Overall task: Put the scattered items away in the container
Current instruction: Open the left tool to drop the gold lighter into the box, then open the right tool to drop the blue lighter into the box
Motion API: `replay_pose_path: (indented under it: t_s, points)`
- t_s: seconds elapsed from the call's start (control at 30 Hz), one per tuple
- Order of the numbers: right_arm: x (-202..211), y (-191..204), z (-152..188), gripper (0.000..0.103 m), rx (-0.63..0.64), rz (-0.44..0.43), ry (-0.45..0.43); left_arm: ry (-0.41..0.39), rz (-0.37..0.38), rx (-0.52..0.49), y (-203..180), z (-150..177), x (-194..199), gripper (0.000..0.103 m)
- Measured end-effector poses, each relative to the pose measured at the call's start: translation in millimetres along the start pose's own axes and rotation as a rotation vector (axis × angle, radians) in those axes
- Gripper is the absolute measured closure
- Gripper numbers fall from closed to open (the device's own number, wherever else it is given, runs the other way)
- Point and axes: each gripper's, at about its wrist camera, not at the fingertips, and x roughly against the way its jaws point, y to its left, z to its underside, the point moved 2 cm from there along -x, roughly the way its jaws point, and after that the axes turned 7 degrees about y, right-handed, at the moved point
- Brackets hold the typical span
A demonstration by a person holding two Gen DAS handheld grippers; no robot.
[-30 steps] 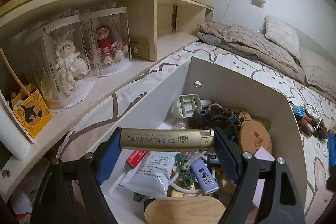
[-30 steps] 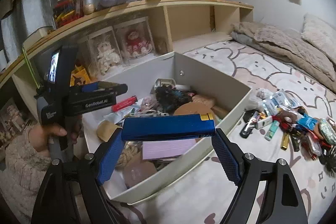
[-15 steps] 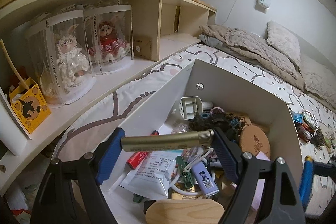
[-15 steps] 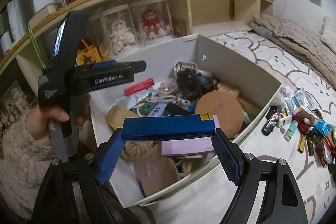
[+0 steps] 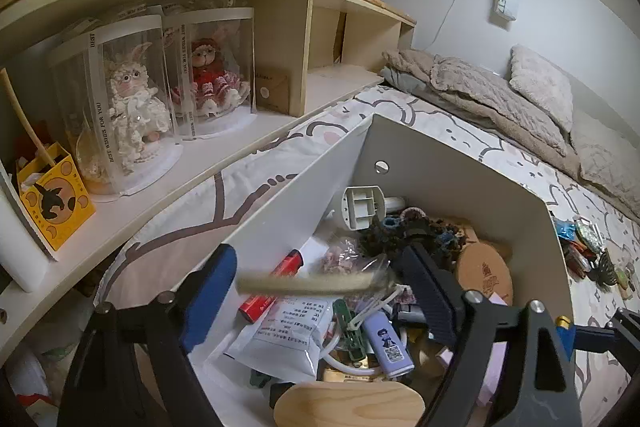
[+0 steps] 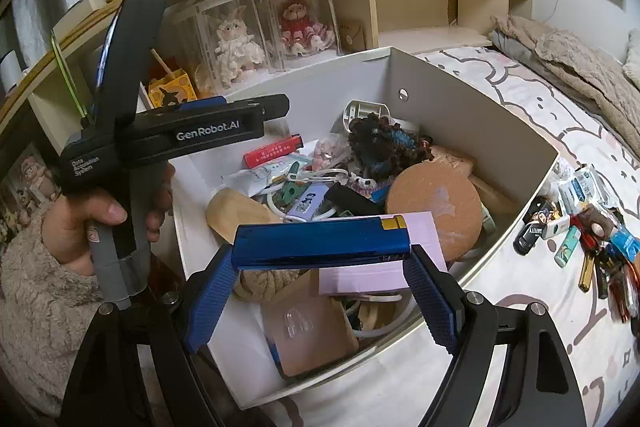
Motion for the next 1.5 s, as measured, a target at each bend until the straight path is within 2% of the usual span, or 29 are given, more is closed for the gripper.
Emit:
replay_pose_path:
  t_s: [0.27, 0.5, 0.67, 0.77, 1.1, 1.5]
  points:
    - [-6, -1, -5, 0.019, 0.008, -0.015, 0.032, 0.001, 0.006, -0.003, -1, 0, 1, 0.010]
    - [-11, -4, -13, 0.019, 0.017, -0.037, 0.124, 0.006, -0.005, -0.012, -1, 1, 0, 0.010]
    - [-12, 2, -8, 0.019, 0.034, -0.023, 0.174, 0.005, 0.001, -0.003, -2, 2, 0, 0.010]
    - [-11, 5, -4, 0.019, 0.023, -0.046, 0.196, 0.006, 0.000, -0.004, -1, 1, -1, 0.010]
    - [-6, 6, -4, 0.019, 0.043, -0.041, 0.249, 0.007, 0.005, 0.001, 1, 1, -1, 0.010]
    - [-6, 5, -4, 0.019, 0.036, -0.043, 0.251, 0.008, 0.009, 0.002, 1, 2, -2, 0.009]
